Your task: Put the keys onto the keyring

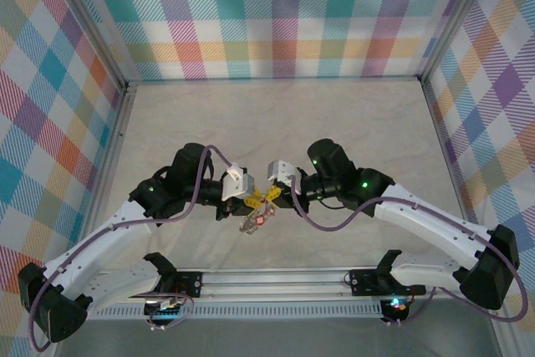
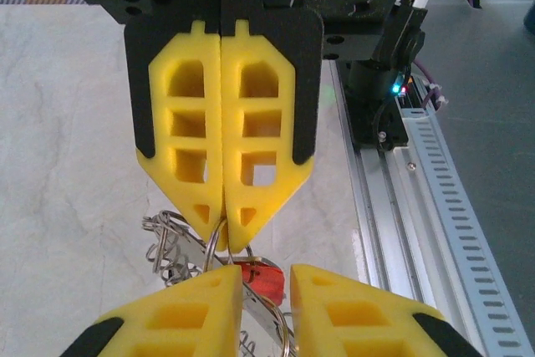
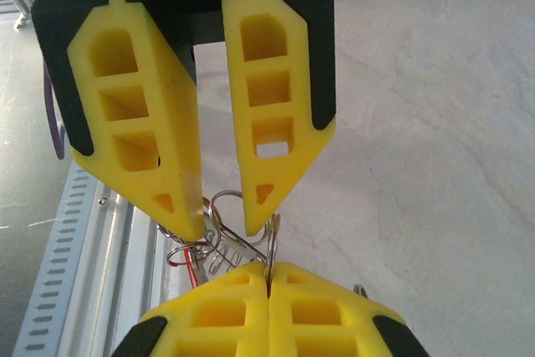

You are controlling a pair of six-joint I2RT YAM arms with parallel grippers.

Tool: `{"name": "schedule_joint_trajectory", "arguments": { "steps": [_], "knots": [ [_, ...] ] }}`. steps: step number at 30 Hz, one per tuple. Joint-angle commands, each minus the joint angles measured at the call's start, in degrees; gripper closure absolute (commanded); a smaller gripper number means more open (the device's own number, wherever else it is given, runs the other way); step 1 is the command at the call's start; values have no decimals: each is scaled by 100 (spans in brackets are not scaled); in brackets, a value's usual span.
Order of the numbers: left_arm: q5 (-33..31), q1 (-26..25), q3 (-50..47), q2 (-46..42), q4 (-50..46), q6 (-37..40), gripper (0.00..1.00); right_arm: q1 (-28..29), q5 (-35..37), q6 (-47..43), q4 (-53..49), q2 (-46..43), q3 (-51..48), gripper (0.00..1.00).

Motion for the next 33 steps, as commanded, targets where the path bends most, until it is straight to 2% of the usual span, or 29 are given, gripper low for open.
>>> {"name": "schedule_joint_trajectory", "arguments": {
  "steps": [1,10,17,22,25,27,30,33],
  "knots": [
    [56,-50,155,15,175,34,78,61,-121,-196,-7,16,270,100],
    [-502,-47,381,48,-425,440,76,60,-71,-284,-12,-72,182,100],
    [-548,-49,298,104,-148,303,75,61,-179,-309,50,-45,164,100],
    [-225,-50,274,265,-127,346,75,61,4,-243,179,-8,146,100],
    [-269,-50,271,302,-109,319,76,61,-32,-272,150,15,167,100],
    [-320,-50,304,324,-155,324,77,70,-102,-243,249,12,123,100],
    [-216,-50,347,330,-203,336,88,78,-68,-238,227,27,142,100],
    [-80,-50,376,348,-93,215,88,96,-65,-242,234,58,138,100]
  ]
}}
